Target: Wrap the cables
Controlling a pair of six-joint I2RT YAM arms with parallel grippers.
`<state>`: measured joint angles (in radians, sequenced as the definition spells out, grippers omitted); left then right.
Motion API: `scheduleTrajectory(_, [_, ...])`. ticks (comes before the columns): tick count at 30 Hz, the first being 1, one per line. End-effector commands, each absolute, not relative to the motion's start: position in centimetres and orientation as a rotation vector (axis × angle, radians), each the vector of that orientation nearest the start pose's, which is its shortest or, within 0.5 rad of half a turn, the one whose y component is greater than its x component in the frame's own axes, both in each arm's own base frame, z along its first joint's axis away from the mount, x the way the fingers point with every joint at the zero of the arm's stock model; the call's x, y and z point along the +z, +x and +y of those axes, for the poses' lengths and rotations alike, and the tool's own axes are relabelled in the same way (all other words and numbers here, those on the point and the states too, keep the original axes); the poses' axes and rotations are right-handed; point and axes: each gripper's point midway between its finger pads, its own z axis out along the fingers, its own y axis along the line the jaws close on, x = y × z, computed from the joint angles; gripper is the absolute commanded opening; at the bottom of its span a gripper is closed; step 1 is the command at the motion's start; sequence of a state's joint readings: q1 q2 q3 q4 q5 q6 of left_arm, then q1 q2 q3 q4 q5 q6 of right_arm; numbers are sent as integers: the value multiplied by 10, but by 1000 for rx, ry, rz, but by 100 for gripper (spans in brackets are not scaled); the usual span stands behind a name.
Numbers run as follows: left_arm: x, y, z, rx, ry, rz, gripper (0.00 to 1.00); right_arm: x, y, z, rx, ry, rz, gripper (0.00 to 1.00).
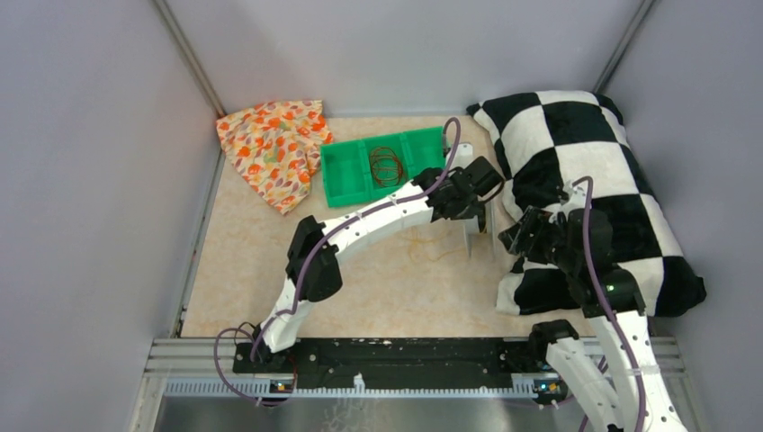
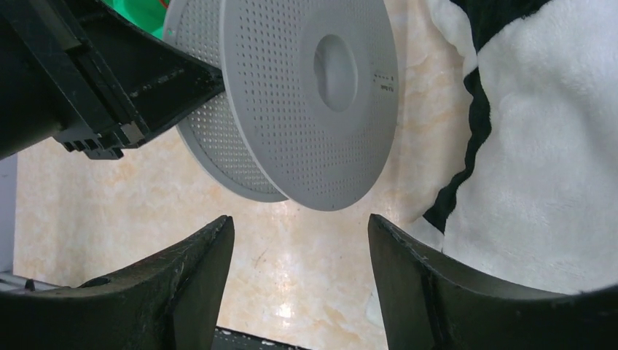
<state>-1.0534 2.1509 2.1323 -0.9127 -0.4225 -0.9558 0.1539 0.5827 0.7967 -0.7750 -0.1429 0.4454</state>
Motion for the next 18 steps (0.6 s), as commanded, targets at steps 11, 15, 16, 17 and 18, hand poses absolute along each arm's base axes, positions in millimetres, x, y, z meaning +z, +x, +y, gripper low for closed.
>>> scheduleTrajectory(11, [240,308,-454,-378,33,2186,0,242,226,94,498,125,2024,65])
scheduleTrajectory(15, [250,308,-451,-350,48,2119,0,254,224,109,613,118,1975,67])
scheduleTrajectory(16, [252,307,-450,-353,44,2111,0,256,224,110,630,125,1961,67])
scheduleTrajectory(17, [254,307,-450,-356,39,2103,0,256,224,110,632,134,1960,67])
scheduleTrajectory(18, [255,306,-450,-360,36,2097,0,254,224,110,631,138,1967,67])
